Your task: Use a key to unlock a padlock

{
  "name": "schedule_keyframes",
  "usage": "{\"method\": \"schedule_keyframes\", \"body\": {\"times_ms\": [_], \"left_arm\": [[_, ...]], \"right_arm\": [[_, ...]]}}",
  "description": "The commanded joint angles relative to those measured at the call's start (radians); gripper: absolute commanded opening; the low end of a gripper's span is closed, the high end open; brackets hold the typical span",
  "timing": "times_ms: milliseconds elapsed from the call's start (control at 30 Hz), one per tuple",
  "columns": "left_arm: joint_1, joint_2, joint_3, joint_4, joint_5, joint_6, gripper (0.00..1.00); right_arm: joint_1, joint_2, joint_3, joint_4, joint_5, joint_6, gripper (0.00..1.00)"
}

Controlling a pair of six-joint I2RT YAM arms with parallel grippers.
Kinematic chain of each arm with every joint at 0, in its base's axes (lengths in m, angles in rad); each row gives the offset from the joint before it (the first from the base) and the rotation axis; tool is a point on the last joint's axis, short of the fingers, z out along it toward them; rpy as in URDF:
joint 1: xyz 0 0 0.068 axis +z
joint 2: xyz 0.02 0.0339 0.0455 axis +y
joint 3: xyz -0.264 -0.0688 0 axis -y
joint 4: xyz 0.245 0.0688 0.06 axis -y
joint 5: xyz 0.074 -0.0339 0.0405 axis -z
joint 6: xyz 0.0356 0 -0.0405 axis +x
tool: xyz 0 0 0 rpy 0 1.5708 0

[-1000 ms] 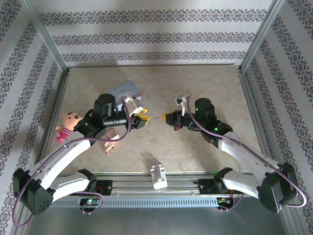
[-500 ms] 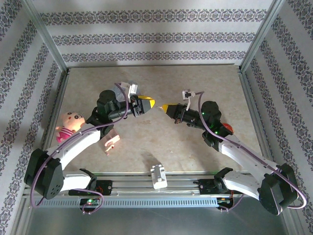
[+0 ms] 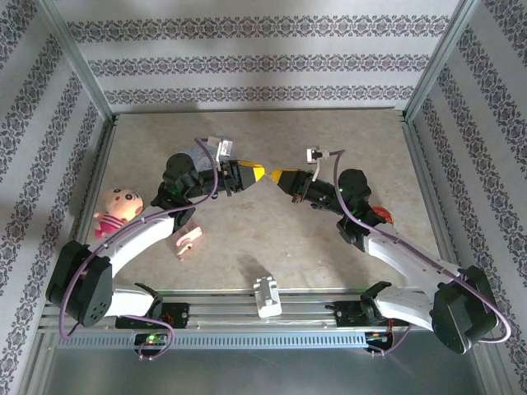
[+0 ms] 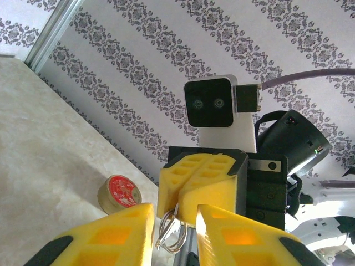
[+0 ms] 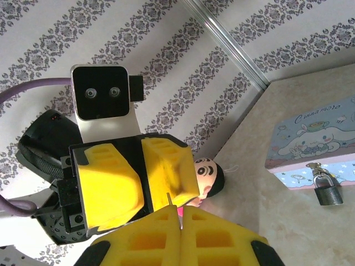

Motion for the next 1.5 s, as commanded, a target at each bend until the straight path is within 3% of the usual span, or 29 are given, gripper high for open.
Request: {"method": "schedule_keyframes", "body": {"times_ms": [0,333,500,600,667,733,800,1067,1300,1467], "left_arm": [[0.011,0.014,0.001,0.088,0.032,-0.027,0.23],[0.014,0.044,0.005,0.145,0.062,-0.062,0.16],[0.016,0.048,0.004,0.157,0.084,-0.065,0.00],[0.020,0.046,0.009,0.145,0.107,-0.050,0.00],[0.029,0.034,0.022,0.090,0.128,-0.017,0.00],[0.038,0.010,0.048,-0.022,0.148,0.049,0.00],[0.041,-0.024,0.078,-0.177,0.156,0.148,0.00],[0.042,-0.109,0.347,-1.055,0.140,0.709,0.00],[0.042,-0.111,0.464,-1.324,0.147,0.872,0.00],[0.042,-0.111,0.505,-1.412,0.130,0.926,0.00]], "right_arm": [[0.009,0.010,0.006,0.064,-0.009,0.011,0.00],[0.015,0.024,0.014,0.078,-0.006,0.017,0.00],[0.016,0.024,0.014,0.081,-0.005,0.022,0.00],[0.015,0.024,0.016,0.068,-0.010,0.015,0.00],[0.009,0.018,0.021,0.034,-0.020,-0.004,0.15],[0.003,0.001,0.023,-0.028,-0.016,-0.044,0.29],[0.002,-0.020,0.020,-0.096,-0.003,-0.089,0.36],[0.004,-0.083,0.014,-0.149,-0.144,-0.237,0.42],[0.027,-0.062,0.046,-0.147,-0.252,-0.286,0.54],[0.065,-0.017,0.076,-0.121,-0.297,-0.301,0.55]]}}
